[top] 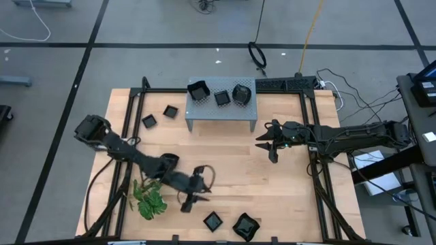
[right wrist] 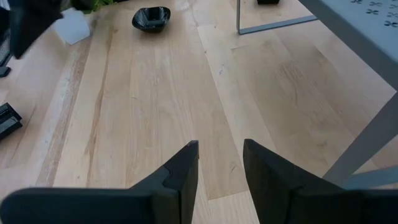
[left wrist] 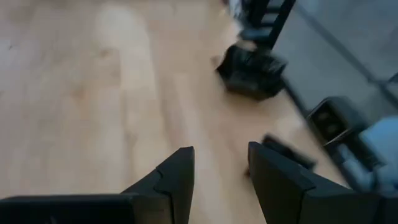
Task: Pick & Place Mini shaped plates
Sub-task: Stack the black square plate on top of the black square plates on the shelf
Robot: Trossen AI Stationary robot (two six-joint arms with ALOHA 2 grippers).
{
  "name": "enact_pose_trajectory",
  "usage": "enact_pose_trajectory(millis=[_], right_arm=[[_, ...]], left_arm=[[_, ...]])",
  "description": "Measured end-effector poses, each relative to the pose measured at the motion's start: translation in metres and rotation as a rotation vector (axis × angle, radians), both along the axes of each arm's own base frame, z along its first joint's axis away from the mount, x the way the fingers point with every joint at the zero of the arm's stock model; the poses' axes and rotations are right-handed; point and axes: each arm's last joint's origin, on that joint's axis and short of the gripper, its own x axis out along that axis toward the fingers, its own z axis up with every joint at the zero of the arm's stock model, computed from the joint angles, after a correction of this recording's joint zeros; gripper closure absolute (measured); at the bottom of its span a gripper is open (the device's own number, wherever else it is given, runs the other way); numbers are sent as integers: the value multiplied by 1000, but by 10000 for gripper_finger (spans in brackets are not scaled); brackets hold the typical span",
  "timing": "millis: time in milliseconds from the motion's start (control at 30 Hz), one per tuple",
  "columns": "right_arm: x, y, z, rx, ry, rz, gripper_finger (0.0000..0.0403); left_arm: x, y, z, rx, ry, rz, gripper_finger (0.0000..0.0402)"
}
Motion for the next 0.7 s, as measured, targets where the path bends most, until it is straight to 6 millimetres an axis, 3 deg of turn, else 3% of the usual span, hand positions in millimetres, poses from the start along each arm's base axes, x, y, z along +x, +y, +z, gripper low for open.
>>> enact_pose_trajectory(millis=[200,400,700], right_arm=[[0,0,0,0,0,0,287],[0,0,0,0,0,0,287],[0,0,0,0,0,0,287]], left_arm=[[-9,-39,-25,-17,-72,-12,249],[-5,-64,-43,-80,-5,45,238],[19,-96,-58,-135,168,116,161]])
